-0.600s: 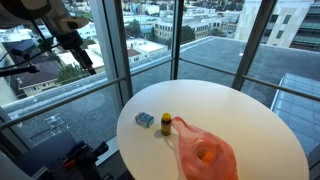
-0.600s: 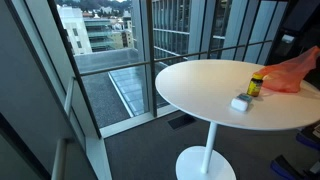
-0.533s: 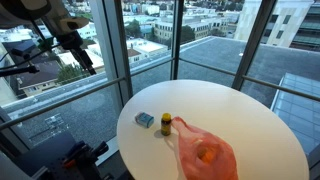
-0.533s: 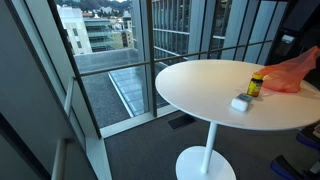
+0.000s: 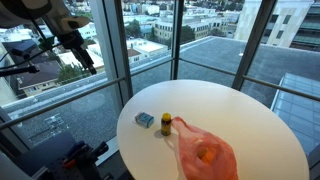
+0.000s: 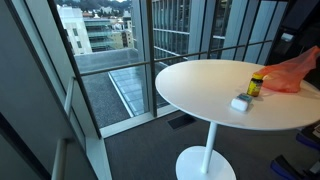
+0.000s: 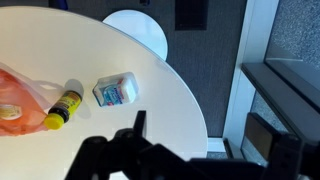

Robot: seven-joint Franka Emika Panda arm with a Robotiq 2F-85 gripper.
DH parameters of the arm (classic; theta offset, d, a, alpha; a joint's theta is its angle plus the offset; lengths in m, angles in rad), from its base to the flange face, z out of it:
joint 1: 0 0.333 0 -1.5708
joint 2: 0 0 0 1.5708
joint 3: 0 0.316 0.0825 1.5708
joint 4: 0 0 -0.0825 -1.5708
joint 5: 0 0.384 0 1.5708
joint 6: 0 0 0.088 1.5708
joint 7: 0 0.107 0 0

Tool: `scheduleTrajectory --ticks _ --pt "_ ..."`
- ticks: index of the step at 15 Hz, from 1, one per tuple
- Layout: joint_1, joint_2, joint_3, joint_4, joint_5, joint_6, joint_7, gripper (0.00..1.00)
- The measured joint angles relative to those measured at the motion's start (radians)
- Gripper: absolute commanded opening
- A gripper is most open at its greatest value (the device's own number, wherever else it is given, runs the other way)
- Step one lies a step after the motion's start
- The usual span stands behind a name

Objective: Remove the white bottle from the plastic bag

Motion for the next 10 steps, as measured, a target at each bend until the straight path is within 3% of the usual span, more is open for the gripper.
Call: scheduleTrajectory --ticks 10 --pt "-0.115 0.016 -0.111 0.097 -0.074 0.001 0.0 1.0"
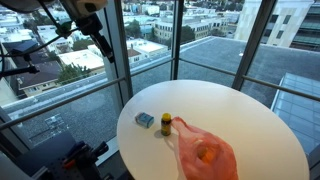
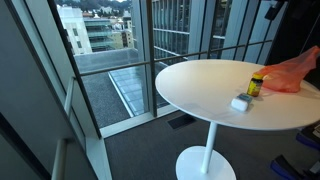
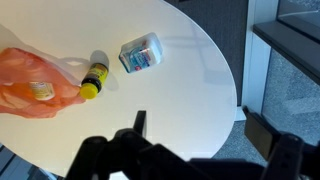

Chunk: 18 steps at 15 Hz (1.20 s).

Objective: Remove the white bottle from the plastic bag

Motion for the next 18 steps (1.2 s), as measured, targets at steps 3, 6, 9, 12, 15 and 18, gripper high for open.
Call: scheduleTrajectory --ticks 3,6,9,12,15,18 --pt "-0.052 0.026 -0.05 0.008 -0.01 0.007 0.0 1.0" --pt "-0.099 0.059 -0.102 0.007 -0.023 0.026 0.0 1.0" --pt "-0.131 0.093 -0.16 0.006 -0.03 0.037 -0.012 1.0" --pt "-0.158 0.127 -0.219 0.007 -0.059 0.038 -0.055 1.0" --pt "-0.175 0.157 -0.272 0.011 -0.066 0.038 -0.101 1.0" --pt "-0.176 0.17 -0.288 0.015 -0.066 0.038 -0.111 1.0"
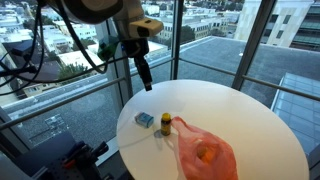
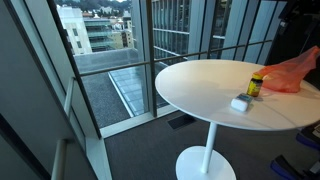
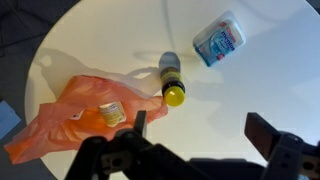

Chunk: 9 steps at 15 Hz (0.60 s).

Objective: Remove the white bottle from the plastic bag

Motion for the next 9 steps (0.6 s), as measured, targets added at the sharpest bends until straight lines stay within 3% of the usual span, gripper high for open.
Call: scheduleTrajectory --ticks 9 --pt "-0.003 0.017 -0.025 0.002 -0.007 0.057 -0.003 1.0"
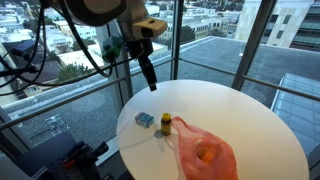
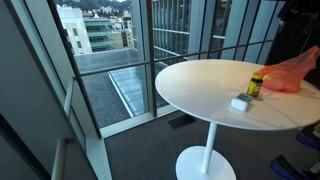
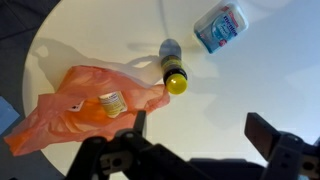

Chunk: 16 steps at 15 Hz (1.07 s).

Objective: Remove the white bottle from the plastic bag

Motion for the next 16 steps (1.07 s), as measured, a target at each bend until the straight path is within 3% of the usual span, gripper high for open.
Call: scheduleTrajectory --ticks 6,16 --pt "-0.025 0.119 -0.074 0.047 -0.007 0.113 -0.106 1.0" --pt "-0.032 0.371 -0.216 0.204 0.005 0.121 -0.37 1.0"
